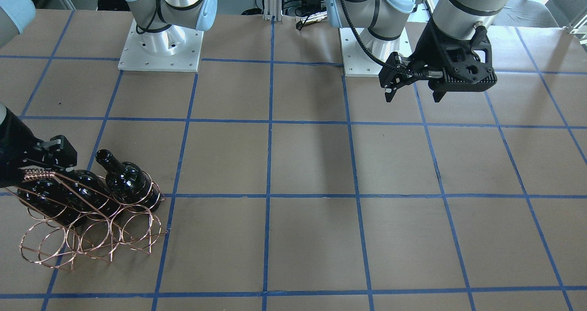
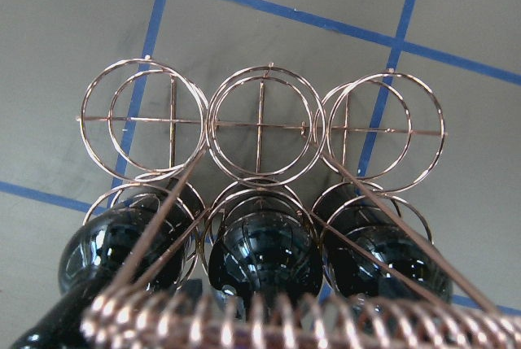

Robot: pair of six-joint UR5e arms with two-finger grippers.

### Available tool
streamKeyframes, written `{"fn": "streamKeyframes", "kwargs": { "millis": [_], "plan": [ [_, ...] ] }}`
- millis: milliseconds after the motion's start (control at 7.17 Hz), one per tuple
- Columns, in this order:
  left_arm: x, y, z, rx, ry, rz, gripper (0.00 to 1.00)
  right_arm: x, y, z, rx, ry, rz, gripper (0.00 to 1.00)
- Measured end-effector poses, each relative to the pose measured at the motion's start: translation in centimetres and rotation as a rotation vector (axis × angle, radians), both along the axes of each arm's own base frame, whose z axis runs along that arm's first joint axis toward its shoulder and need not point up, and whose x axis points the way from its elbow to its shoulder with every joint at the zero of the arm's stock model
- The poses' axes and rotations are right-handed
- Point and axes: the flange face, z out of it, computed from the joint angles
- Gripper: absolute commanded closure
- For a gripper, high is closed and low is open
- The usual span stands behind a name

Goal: Place wine into wine basket
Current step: 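Open the right gripper and lift it away from the rack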

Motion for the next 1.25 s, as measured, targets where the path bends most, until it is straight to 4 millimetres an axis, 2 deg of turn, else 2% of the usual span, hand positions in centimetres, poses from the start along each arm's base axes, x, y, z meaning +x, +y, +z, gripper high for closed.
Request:
{"fn": "streamKeyframes", "kwargs": {
  "millis": [139, 279, 418, 558, 697, 836, 976, 1255],
  "plan": [
    [0.0, 0.0, 0.0, 0.0, 0.0, 0.0, 0.0, 0.8, 1.2, 2.8, -0.032, 0.008, -0.008, 0.01],
    [0.0, 0.0, 0.0, 0.0, 0.0, 0.0, 0.0, 2.4, 3.2, 5.9, -0.05, 0.004, -0.025, 0.01],
    [0.0, 0.0, 0.0, 0.0, 0.0, 0.0, 0.0, 5.1, 5.8, 8.6, -0.057, -0.005, -0.05, 0.0],
    [0.0, 0.0, 0.0, 0.0, 0.0, 0.0, 0.0, 8.6, 8.0, 10.4, -0.054, -0.018, -0.086, 0.01],
    [0.0, 0.0, 0.0, 0.0, 0.0, 0.0, 0.0, 12.1, 10.1, 11.5, -0.045, -0.032, -0.135, 0.01],
    [0.0, 0.0, 0.0, 0.0, 0.0, 0.0, 0.0, 14.4, 11.5, 11.8, -0.029, -0.04, -0.172, 0.01],
    [0.0, 0.0, 0.0, -0.001, 0.0, 0.0, 0.0, 15.4, 12.2, 11.9, -0.015, -0.042, -0.19, 0.01],
    [0.0, 0.0, 0.0, -0.001, 0.001, 0.0, 0.0, 15.7, 12.4, 11.8, -0.004, -0.037, -0.202, 0.0]
  ]
}}
